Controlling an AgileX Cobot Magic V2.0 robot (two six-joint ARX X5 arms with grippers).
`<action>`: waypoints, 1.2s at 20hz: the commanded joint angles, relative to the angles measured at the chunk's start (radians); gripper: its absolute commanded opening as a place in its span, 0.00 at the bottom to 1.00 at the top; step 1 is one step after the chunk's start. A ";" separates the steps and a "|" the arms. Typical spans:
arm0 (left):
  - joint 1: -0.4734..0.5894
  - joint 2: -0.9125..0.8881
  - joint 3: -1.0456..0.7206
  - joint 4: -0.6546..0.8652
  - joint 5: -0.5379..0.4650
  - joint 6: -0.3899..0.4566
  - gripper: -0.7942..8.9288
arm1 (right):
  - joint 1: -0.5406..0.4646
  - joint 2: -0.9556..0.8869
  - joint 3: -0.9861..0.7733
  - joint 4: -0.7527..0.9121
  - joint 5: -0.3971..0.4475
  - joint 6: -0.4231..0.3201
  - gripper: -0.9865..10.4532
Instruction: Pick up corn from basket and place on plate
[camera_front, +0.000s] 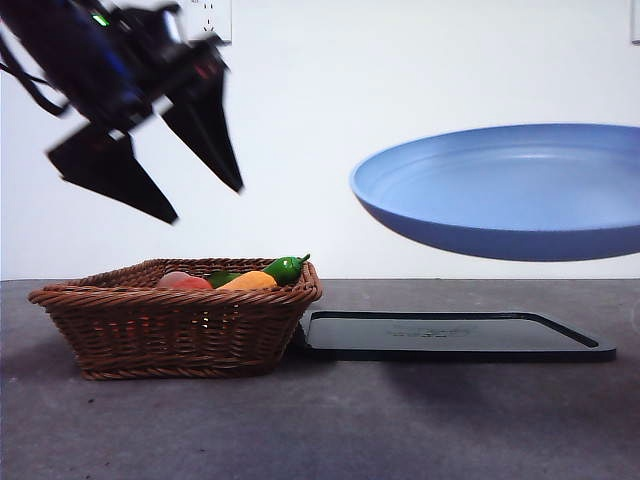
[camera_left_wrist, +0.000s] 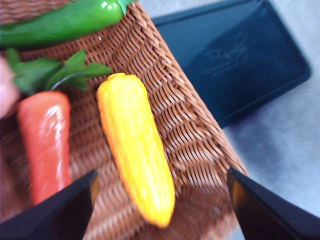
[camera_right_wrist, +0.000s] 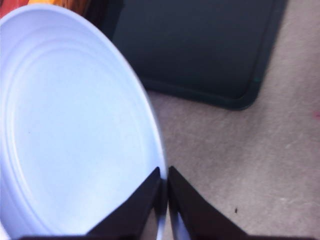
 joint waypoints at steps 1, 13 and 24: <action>-0.023 0.105 0.064 0.009 -0.012 0.025 0.51 | -0.005 -0.004 0.015 0.006 -0.011 0.022 0.09; -0.053 0.341 0.141 0.028 -0.089 0.035 0.51 | -0.010 -0.007 0.016 0.008 -0.013 0.029 0.09; -0.077 0.370 0.141 0.026 -0.115 0.032 0.31 | -0.010 -0.007 0.016 0.008 -0.013 0.029 0.09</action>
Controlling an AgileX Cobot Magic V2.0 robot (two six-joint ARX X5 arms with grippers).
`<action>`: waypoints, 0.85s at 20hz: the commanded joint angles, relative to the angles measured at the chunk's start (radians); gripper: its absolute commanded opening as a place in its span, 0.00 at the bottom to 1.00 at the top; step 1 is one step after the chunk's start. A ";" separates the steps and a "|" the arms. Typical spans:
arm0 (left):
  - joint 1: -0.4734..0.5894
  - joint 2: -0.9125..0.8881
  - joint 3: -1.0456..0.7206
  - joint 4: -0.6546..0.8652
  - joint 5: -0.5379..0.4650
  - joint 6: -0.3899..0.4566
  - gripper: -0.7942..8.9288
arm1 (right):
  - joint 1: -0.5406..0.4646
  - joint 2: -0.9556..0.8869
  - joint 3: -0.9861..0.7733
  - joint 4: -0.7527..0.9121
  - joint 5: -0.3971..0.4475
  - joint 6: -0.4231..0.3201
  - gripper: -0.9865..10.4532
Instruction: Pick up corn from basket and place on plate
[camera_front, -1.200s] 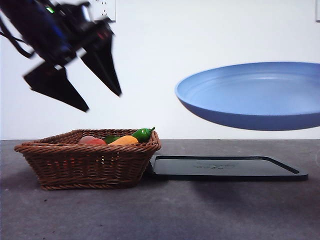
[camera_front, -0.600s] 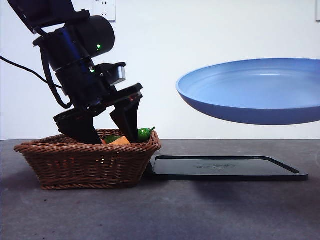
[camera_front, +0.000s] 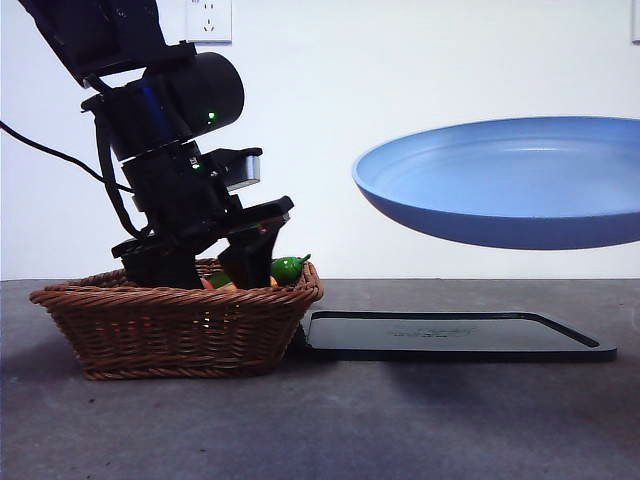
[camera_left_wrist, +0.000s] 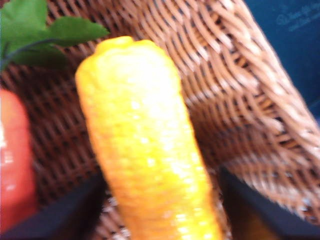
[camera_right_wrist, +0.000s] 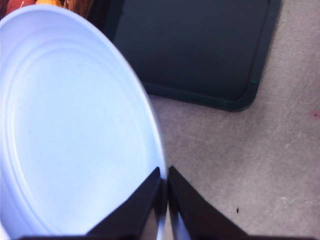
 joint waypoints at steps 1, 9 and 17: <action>-0.011 0.024 0.025 0.002 0.008 0.004 0.30 | -0.001 0.003 0.016 0.009 -0.006 0.013 0.09; 0.016 -0.077 0.102 -0.103 0.009 0.004 0.29 | -0.001 0.028 0.016 0.033 -0.006 0.040 0.09; -0.032 -0.276 0.129 -0.090 0.186 -0.004 0.29 | -0.002 0.283 0.016 0.112 -0.119 0.098 0.09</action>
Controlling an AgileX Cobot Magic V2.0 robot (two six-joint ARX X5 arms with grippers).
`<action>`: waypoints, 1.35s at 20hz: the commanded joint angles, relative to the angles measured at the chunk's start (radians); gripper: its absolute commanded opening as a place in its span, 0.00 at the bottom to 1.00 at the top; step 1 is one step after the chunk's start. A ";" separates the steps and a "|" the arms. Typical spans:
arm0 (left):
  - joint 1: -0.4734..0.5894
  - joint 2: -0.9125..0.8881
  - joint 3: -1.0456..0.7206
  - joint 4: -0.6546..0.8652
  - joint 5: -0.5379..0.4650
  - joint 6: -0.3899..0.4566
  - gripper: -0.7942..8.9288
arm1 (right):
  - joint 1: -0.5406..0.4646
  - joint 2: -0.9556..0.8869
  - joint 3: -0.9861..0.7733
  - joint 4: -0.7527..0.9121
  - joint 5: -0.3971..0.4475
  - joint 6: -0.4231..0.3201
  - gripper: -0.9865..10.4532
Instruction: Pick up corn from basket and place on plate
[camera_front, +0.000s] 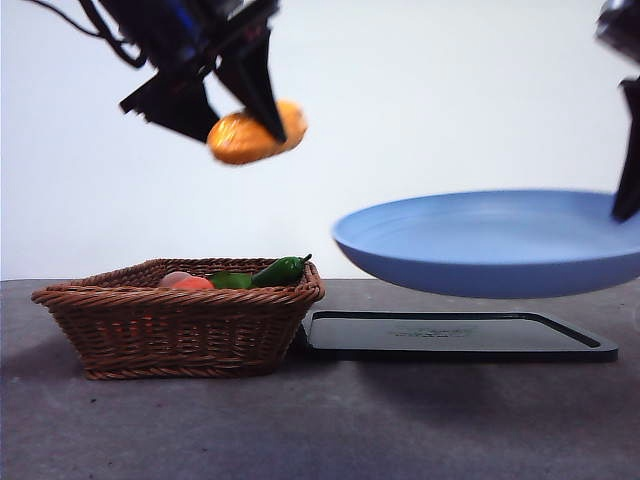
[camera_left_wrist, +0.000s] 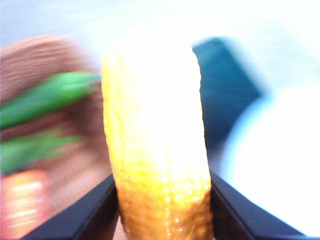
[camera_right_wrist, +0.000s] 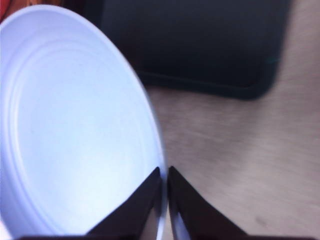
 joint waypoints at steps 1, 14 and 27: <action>-0.048 0.009 0.017 0.004 0.085 -0.003 0.29 | 0.001 0.077 0.016 0.052 -0.060 0.052 0.09; -0.270 0.232 0.016 0.093 0.100 0.009 0.30 | 0.001 0.173 0.017 0.117 -0.124 0.070 0.09; -0.297 0.240 0.017 0.077 0.097 0.024 0.42 | 0.001 0.173 0.017 0.122 -0.122 0.069 0.09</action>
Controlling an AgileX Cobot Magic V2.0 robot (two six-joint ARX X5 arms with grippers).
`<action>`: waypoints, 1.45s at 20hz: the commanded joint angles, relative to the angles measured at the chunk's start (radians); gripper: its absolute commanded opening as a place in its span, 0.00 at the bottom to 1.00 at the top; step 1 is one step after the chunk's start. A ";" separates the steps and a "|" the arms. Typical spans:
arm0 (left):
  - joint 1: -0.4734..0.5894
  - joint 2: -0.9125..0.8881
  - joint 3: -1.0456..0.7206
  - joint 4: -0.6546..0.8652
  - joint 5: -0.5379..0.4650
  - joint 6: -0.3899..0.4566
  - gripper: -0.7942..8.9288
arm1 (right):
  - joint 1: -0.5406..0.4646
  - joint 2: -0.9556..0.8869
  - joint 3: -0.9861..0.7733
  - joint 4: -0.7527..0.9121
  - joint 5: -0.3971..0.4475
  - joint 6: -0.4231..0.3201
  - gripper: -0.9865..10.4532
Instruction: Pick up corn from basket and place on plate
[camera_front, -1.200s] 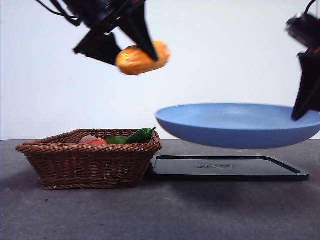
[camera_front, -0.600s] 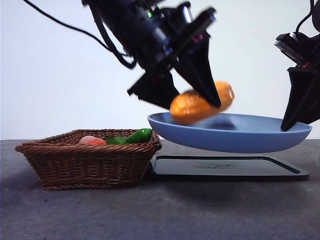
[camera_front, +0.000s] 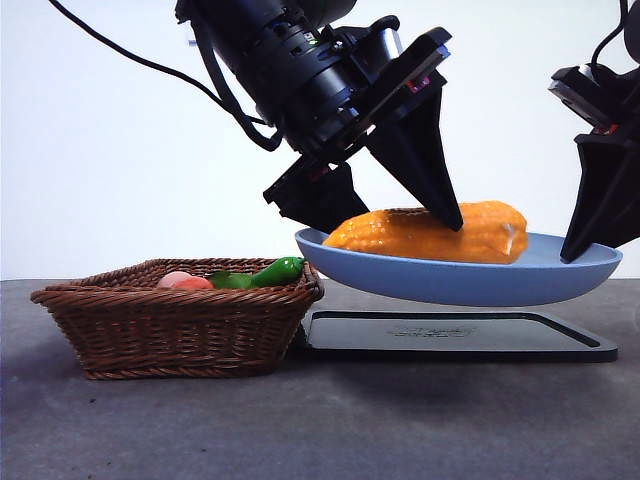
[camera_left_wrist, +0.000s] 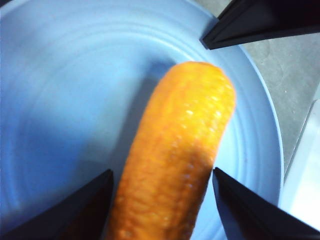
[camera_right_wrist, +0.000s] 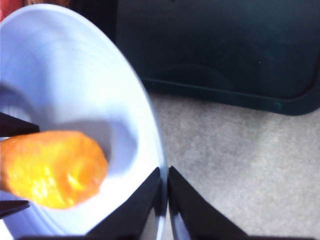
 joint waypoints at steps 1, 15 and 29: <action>-0.013 0.007 0.017 0.010 0.002 0.014 0.42 | 0.002 0.009 0.017 0.013 -0.010 0.008 0.09; -0.010 -0.290 0.024 -0.033 0.002 -0.008 0.42 | -0.096 0.214 0.194 0.021 0.003 0.019 0.09; -0.010 -0.461 0.024 -0.056 0.002 -0.031 0.42 | -0.097 0.602 0.494 -0.002 0.055 0.021 0.09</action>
